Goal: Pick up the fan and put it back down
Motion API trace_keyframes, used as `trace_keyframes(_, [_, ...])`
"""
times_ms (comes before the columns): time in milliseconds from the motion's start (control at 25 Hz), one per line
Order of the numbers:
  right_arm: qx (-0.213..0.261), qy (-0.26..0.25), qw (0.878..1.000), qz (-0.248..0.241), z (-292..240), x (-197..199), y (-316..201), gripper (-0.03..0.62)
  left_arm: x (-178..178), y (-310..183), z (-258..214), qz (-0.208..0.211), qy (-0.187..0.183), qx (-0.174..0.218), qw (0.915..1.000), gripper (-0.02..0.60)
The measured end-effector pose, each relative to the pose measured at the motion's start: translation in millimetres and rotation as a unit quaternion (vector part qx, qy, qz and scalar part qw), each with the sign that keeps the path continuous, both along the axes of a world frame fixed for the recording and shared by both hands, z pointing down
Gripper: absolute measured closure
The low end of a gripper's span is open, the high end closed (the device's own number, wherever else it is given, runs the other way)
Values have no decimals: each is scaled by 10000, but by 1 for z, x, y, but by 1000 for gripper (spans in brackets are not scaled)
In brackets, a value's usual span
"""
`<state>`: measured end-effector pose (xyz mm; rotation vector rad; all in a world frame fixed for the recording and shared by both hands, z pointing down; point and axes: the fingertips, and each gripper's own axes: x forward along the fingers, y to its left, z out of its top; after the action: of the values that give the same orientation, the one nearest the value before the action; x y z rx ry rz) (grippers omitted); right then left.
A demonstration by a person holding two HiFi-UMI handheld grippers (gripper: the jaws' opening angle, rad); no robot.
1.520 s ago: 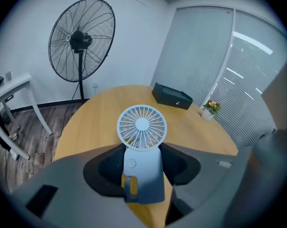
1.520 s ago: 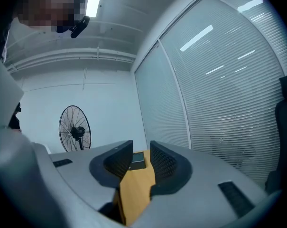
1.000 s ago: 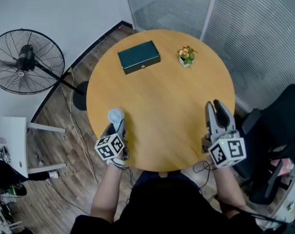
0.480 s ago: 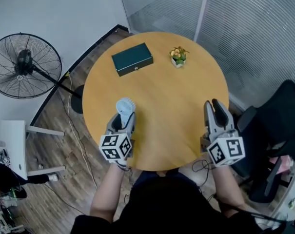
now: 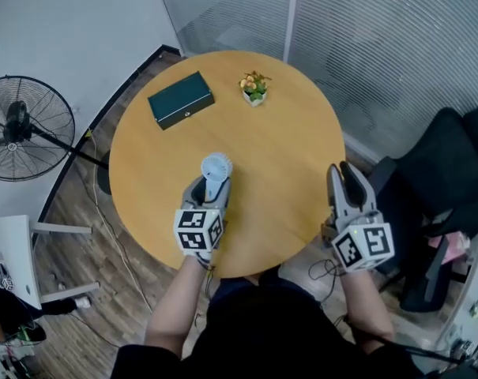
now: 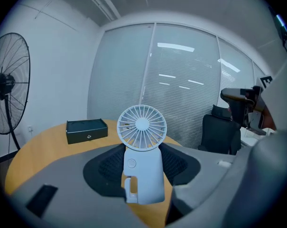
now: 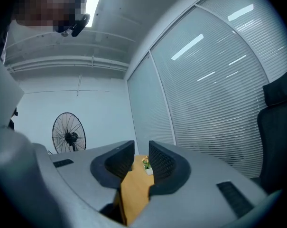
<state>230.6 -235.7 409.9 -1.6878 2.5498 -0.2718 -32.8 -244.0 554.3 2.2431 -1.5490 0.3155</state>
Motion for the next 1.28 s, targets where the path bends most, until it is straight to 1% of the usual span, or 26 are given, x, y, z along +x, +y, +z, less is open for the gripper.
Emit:
trace_keyframes(120, [-47, 30, 9999, 136, 2, 25, 4, 497, 26, -4, 14, 141, -93, -126, 9998, 367])
trace_keyframes(240, [-80, 57, 9996, 259, 7, 52, 6, 499, 46, -8, 36, 162, -212, -309, 9992, 367])
trace_keyframes(320, [-95, 63, 9994, 331, 10, 68, 6, 499, 54, -8, 54, 142, -328, -480, 9982, 367])
trace_keyframes(440, [-115, 65, 9991, 403, 11, 82, 5, 500, 57, -8, 79, 82, -458, -729, 9962, 367])
trace_keyframes(680, [-172, 98, 9989, 422, 16, 92, 1, 502, 55, -10, 107, -20, -553, -1008, 9934, 367])
trace_keyframes(840, [-205, 134, 9990, 371, 20, 90, -4, 501, 52, -13, 127, -71, -630, -1172, 9911, 367])
trace_keyframes(1280, [-325, 137, 9986, 398, 33, 85, -13, 502, 42, -23, 180, -154, -830, -1734, 9812, 367])
